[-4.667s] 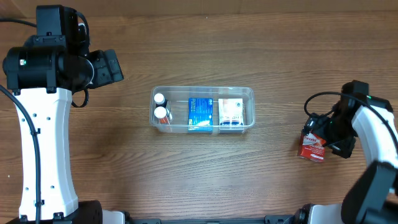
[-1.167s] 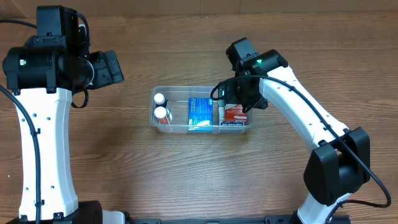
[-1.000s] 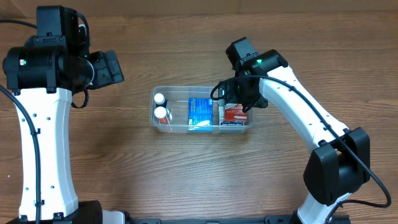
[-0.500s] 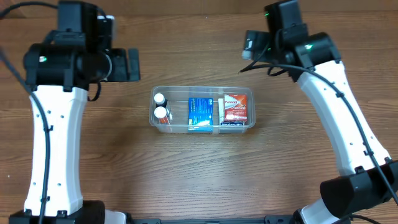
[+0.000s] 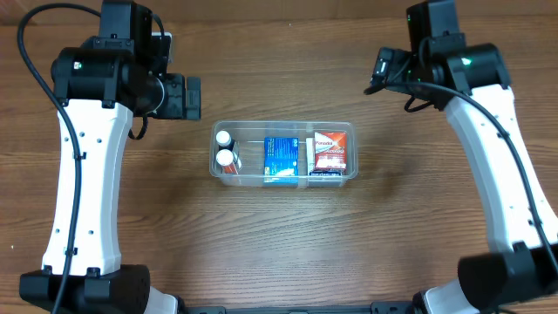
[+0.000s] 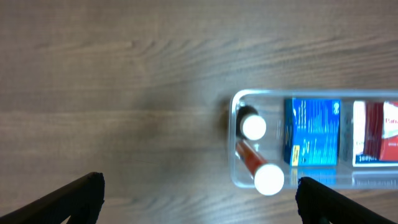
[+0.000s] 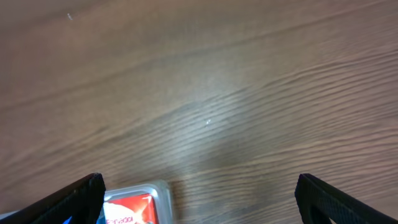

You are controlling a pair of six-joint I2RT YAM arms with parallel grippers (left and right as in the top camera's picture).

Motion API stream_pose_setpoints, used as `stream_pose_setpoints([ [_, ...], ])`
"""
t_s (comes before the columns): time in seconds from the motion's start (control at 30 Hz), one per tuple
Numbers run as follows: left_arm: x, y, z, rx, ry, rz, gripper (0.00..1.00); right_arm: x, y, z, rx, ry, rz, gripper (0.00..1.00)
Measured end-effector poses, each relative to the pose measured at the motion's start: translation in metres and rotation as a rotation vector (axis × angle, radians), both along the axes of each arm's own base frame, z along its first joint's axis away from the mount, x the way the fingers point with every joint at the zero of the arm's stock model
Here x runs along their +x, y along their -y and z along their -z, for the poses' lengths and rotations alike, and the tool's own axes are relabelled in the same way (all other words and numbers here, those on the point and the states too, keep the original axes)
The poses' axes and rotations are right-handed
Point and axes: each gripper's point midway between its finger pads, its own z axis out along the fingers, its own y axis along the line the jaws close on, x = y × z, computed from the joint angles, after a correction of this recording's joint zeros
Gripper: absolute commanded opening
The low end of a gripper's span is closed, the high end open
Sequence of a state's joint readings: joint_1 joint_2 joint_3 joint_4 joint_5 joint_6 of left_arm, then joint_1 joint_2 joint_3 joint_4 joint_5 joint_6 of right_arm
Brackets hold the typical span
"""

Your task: Pack container

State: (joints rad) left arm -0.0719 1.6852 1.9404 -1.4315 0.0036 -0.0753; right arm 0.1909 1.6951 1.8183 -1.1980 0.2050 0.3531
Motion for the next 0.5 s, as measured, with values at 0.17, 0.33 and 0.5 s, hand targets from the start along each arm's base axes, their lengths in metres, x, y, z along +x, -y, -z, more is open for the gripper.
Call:
stream_pose_setpoints([
  [0.17, -0.023, 0.001, -0.019, -0.005, 0.018, -0.007, 1.00, -0.044, -0.001, -0.074, 0.014, 0.196, 0.004, 1.00],
  [0.33, -0.064, 0.016, -0.069, -0.023, 0.180, 0.049, 1.00, -0.102, -0.004, -0.102, 0.040, 0.308, -0.008, 1.00],
  [0.5, -0.118, 0.020, -0.100, -0.031, 0.370, 0.090, 1.00, -0.138, -0.007, -0.076, 0.037, 0.329, -0.009, 1.00],
])
